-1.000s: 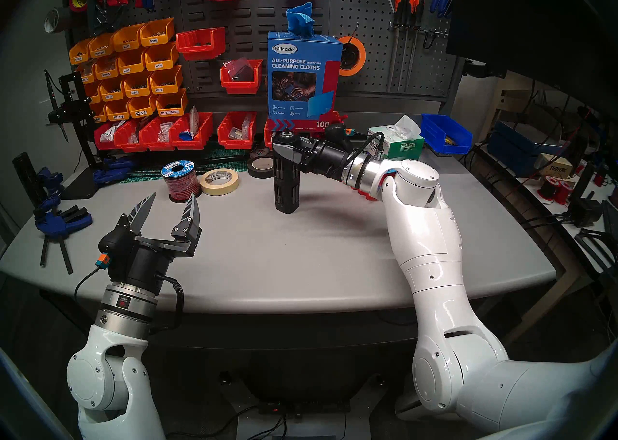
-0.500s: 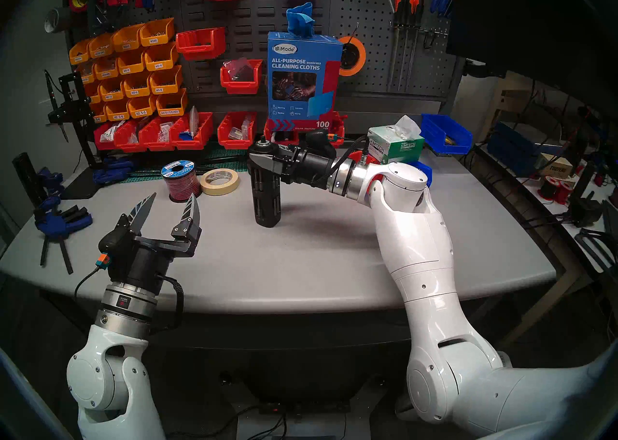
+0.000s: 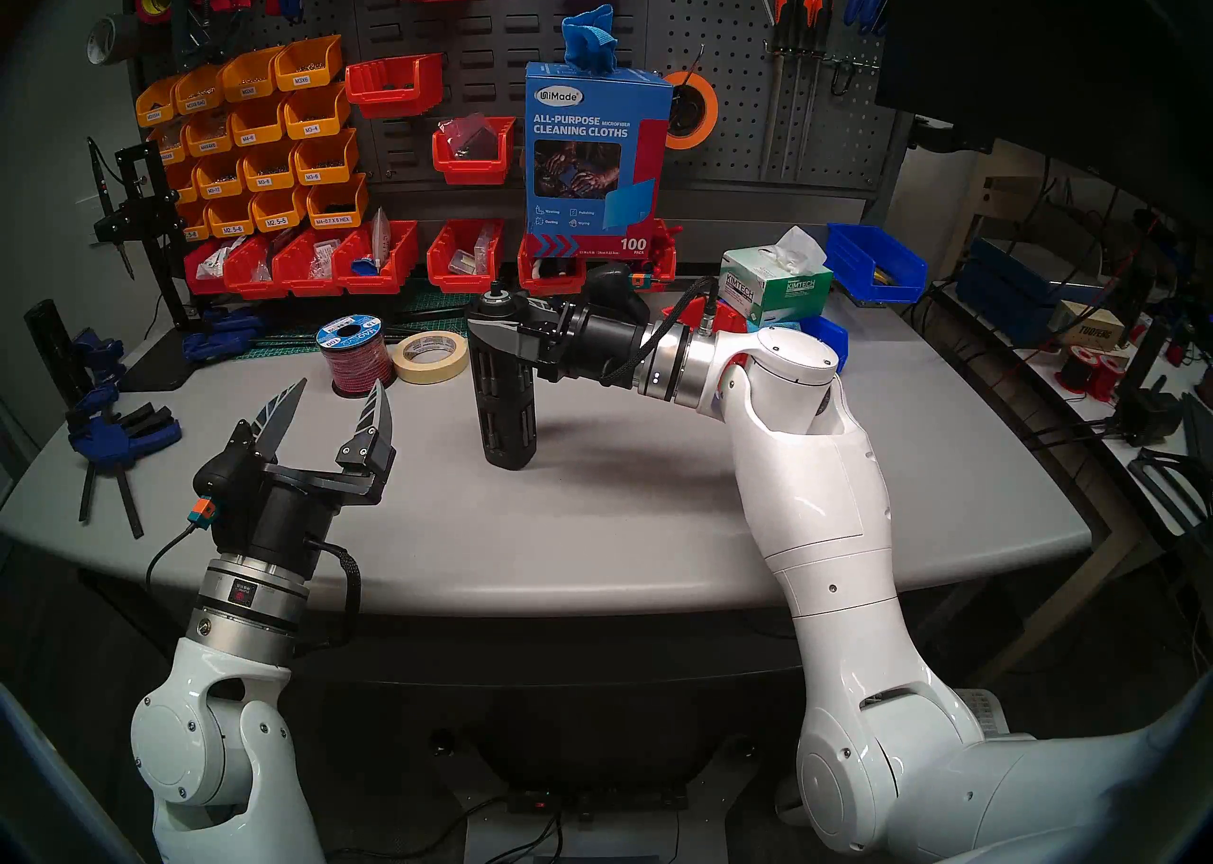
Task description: Pick a screwdriver bit and insert it into the screwdriver
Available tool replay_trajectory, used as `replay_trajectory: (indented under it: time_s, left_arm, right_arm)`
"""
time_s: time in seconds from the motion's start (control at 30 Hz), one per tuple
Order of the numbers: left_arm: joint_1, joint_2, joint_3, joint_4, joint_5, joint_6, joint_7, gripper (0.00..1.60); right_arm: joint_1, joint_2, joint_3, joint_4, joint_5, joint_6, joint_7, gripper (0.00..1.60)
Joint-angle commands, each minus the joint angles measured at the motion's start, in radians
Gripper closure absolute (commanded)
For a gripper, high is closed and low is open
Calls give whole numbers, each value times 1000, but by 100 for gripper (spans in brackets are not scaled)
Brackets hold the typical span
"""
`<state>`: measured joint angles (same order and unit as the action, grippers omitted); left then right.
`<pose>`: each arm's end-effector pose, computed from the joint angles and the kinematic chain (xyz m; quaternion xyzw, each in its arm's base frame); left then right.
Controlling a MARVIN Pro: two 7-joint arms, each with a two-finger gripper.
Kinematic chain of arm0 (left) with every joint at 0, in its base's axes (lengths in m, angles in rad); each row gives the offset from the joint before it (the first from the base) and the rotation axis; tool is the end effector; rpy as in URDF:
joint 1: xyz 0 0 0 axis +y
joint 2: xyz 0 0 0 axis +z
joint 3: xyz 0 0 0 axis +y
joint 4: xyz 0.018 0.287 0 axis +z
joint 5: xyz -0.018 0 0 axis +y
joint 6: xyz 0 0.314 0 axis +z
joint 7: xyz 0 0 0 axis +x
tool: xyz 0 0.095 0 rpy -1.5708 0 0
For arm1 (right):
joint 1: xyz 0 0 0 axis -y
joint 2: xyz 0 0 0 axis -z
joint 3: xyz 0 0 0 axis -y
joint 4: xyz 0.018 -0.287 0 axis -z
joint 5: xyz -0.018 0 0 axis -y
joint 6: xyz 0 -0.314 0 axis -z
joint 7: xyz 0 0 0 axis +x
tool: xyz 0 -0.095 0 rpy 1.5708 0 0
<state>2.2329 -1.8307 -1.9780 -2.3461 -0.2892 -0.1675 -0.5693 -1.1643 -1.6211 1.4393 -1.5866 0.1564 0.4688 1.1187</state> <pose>0.2108 0.0702 -0.1949 0.5829 -0.0012 0.8104 0.0590 0.4434 0.1502 -0.1330 -0.5469 -0.3850 -0.5645 0.4837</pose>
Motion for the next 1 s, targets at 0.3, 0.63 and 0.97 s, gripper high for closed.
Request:
replay_trajectory:
  time_s: [0.3, 0.63, 0.97]
  left_arm:
    - [-2, -2, -1, -33, -2, -6, 1, 0]
    - [-2, -2, -1, -34, -1, -6, 1, 0]
    - [-2, -2, -1, -34, -2, -6, 1, 0]
  right_arm:
    - [5, 19, -28, -78, -39, -1, 0, 160]
    - [3, 20, -27, -73, -45, 1, 11, 92]
    - [12, 16, -20, -64, -45, -5, 22, 15]
